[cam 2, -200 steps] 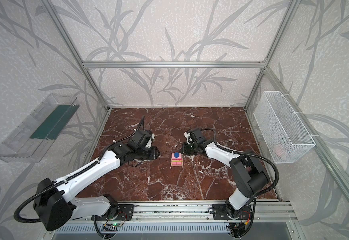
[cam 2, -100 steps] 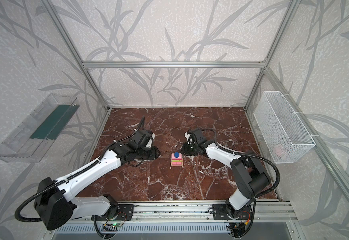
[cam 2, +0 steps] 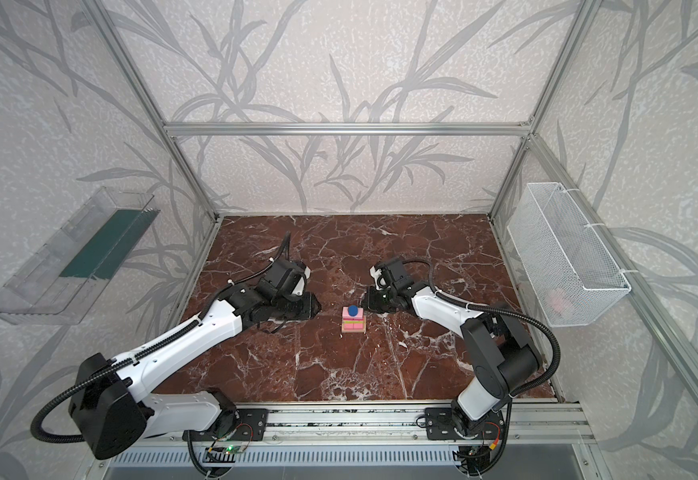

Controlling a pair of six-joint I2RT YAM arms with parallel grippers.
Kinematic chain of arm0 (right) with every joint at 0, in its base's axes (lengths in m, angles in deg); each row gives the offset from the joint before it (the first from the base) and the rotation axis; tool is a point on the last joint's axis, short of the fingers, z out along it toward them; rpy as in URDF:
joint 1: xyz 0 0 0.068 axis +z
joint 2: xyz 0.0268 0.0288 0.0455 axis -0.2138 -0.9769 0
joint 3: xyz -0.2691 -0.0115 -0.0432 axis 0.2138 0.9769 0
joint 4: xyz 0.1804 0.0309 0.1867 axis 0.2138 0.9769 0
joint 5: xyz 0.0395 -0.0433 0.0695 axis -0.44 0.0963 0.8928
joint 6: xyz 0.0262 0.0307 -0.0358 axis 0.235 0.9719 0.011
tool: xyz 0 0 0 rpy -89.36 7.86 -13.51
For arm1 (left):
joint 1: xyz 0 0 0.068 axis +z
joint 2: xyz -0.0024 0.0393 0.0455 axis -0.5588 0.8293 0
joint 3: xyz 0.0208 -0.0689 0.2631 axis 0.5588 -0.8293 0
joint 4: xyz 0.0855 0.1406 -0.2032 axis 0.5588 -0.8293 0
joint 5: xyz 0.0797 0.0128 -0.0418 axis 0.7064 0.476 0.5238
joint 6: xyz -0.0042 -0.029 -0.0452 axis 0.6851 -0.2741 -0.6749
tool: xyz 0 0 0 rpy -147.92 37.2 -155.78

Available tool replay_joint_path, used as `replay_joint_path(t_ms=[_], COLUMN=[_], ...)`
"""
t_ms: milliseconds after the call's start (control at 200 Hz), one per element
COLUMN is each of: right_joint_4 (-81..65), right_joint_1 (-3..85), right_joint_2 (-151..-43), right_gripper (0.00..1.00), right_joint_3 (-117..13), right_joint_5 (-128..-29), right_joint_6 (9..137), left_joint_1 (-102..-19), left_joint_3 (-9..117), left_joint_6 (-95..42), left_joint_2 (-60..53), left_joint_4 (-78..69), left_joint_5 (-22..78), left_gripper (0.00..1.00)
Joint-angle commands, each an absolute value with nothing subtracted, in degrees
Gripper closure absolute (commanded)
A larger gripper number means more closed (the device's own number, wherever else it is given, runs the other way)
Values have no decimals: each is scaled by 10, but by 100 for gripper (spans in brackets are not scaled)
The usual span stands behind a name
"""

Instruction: Build the wood block tower

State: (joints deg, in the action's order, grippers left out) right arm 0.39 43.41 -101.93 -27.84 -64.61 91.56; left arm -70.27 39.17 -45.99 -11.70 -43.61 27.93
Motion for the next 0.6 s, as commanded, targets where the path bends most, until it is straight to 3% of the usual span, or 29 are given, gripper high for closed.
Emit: replay_joint_path(t_ms=[0,295,595], right_joint_4=[9,30,71], right_joint_1=[437,434,421], right_joint_2=[-996,-998,-959], right_gripper=[100,100,87], right_joint_3=[-272,-289,-305], right_joint_5=[-653,-673,-704], right_joint_6=[915,915,901], left_joint_1=[-701,-700,-700], left_joint_3=[389,387,398], left_joint_6=[-460,-459,-458], left_joint_2=[-114,-109,-89], left_joint_4=[-430,-425,-409], left_joint_5=[275,268,256], left_gripper=[63,63,63])
